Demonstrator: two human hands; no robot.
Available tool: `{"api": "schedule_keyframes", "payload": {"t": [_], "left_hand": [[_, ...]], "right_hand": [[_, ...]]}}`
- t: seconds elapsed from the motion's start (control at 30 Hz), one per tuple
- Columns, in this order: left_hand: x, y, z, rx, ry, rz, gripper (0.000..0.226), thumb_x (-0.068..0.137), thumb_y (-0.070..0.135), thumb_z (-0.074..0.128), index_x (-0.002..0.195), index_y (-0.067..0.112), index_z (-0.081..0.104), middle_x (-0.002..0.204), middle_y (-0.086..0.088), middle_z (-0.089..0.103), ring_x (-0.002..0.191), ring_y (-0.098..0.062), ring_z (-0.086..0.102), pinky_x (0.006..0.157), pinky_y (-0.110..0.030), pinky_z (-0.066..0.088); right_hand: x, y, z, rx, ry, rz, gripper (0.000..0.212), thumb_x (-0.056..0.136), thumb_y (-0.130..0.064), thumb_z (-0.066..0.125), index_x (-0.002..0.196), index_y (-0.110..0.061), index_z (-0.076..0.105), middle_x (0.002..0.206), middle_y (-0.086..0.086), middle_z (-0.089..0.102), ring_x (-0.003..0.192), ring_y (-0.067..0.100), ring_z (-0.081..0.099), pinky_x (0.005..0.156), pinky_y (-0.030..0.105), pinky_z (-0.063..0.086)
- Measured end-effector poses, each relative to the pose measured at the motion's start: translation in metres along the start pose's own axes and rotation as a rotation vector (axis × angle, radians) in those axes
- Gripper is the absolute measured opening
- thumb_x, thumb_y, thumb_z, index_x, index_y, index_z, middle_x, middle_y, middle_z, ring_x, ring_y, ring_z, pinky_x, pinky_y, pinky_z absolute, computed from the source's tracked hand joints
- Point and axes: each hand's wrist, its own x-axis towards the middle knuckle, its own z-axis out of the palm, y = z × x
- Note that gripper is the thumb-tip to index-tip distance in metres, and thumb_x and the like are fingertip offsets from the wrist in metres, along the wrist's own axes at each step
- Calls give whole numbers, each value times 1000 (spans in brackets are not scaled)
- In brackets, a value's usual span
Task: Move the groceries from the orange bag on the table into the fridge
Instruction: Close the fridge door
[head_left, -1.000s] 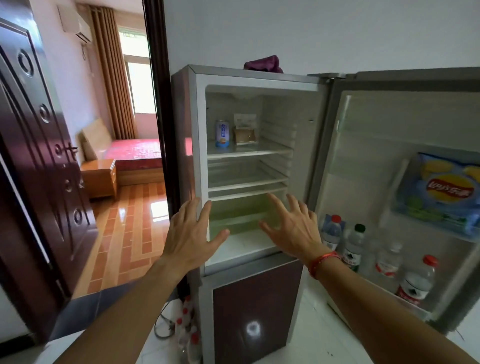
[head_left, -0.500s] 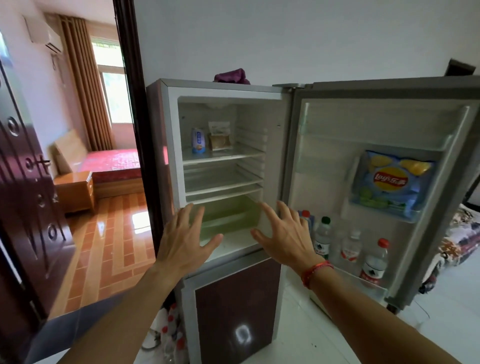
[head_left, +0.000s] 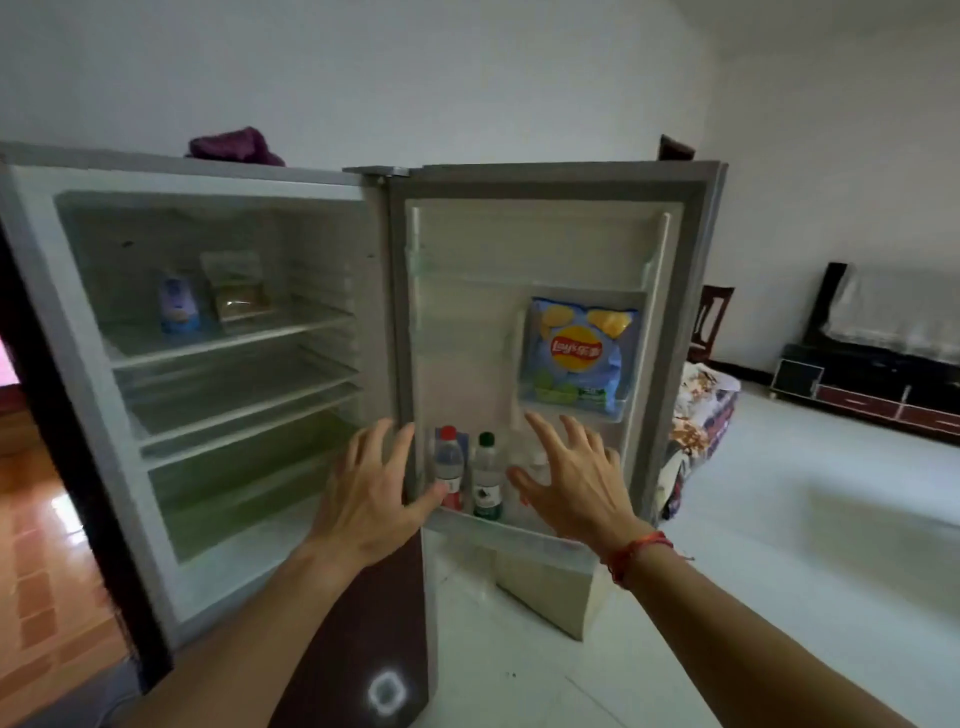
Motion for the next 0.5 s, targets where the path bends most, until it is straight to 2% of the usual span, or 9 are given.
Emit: {"api": "schedule_keyframes", "payload": {"t": [0.1,0.33,0.5], "left_hand": [[27,37,22,-30,-18,102,85,82,74,38,143,15,43,145,-9,41,133,-28,39,102,-44,44],[83,112,60,-9,-62,304,91,81,75,31,145,12,43,148,-16,41,137,-34,38,105,-48,41],[123,158,75,50,-86,458,88,85,71,28,152,15,29,158,-15,25,147,-35,17,114,-51,27]], "right_hand": [[1,41,-7,-34,24,66,79,92,-72,45,159,-41,16,163,12,26,143,34,35,112,51,34],[2,118,-4,-30,18,233,82,91,-77,38,158,-41,8,163,16,24,144,38,33,114,55,35],[20,163,9,28,15,311,84,91,-75,41,158,-38,7,161,17,26,141,37,37,113,54,38]]}}
